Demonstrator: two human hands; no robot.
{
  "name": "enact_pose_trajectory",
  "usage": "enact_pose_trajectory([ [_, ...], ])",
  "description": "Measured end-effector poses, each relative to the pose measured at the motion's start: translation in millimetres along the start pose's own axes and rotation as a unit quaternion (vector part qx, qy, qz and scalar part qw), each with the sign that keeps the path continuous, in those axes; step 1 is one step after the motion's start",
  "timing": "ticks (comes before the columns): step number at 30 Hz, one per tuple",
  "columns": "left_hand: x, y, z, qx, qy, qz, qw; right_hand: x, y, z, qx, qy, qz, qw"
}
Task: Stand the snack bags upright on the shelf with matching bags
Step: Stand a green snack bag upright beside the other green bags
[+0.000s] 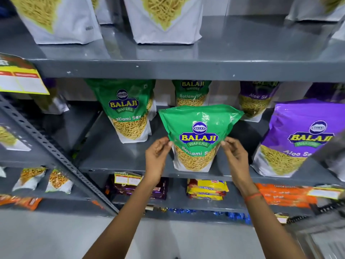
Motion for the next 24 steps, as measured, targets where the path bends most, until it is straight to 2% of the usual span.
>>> enact_pose_trajectory([
  [4, 1.6, -4.0, 9.3, 0.01, -0.008, 0.025, 1.0, 1.3, -1.2, -2.7, -0.002, 0.015, 0.017, 1.0],
  [10, -1.0, -0.9, 11.3, -0.001, 0.0, 0.019, 1.0, -3.7, 2.8, -3.6, -0.01, 0.018, 0.045, 0.999],
  [13, -10.3, 0.6, 16.6, 0.02, -0.003, 0.0, 1.0, -22.0, 9.1, -31.5, -0.007, 0.095, 0.149, 0.984],
  [15, -18.9, 3.6, 27.6, 0.071, -0.053, -0.012, 0.996, -45.1, -1.0, -63.7, -0.011, 0.186, 0.204, 0.961],
  [17, -25.3, 10.4, 42.4, 0.094, -0.109, 0.001, 0.99, -69.0, -33.2, -93.7, -0.032, 0.277, 0.184, 0.942],
  [19, -26.1, 21.3, 57.8, 0.093, -0.15, 0.019, 0.984, -86.7, -74.8, -110.8, -0.051, 0.33, 0.135, 0.933],
  [24, 8.5, 71.7, 74.6, 0.124, -0.218, 0.073, 0.965, -105.2, -176.3, -106.4, -0.076, 0.352, 0.02, 0.933],
])
Point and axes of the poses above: each hand's wrist, its own x-axis towards the middle knuckle, its own y-axis out of the back of the hand, z = x × y, the point moved 8 cm from there along x, towards the middle knuckle, and after that the axes turned 9 degrees about z, right-handed, at the moved point
